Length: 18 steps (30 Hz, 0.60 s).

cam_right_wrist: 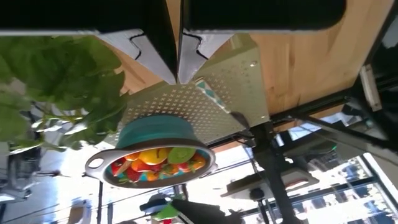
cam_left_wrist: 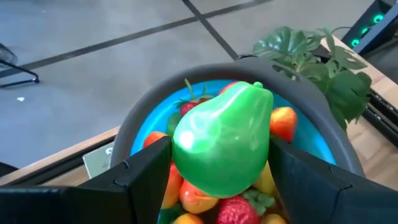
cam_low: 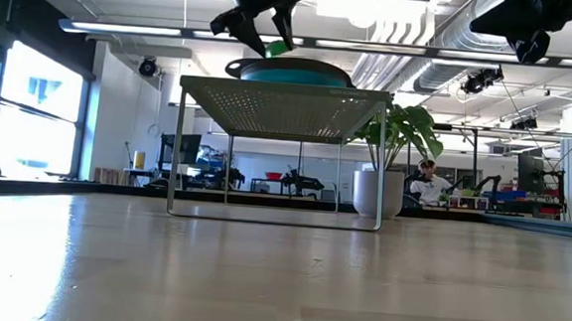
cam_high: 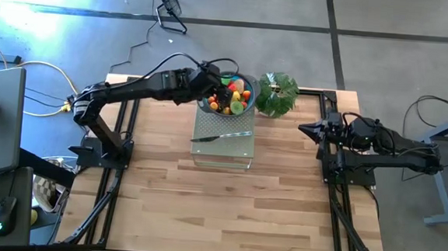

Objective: Pick & Place Fruit
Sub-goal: Put the green pear in the blue bowl on the shelf

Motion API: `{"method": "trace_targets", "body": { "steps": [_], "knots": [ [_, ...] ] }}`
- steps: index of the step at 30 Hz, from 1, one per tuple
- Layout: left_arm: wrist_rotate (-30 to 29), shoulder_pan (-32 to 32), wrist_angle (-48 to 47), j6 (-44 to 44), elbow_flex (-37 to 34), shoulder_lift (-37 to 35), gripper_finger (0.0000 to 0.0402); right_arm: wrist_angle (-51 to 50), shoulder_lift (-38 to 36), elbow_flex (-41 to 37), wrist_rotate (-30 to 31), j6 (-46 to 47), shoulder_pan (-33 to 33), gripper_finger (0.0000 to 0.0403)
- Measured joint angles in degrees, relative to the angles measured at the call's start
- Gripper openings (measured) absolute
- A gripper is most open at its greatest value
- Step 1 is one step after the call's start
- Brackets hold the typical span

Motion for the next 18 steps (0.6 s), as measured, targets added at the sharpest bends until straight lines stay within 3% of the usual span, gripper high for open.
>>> {"method": "trace_targets", "body": {
  "steps": [18],
  "knots": [
    [2.0,0.0,1.8,0.0,0.0,0.0,0.0253,0.0,0.0,0.0,1.8,0.1,0.0,0.0007]
  ]
}}
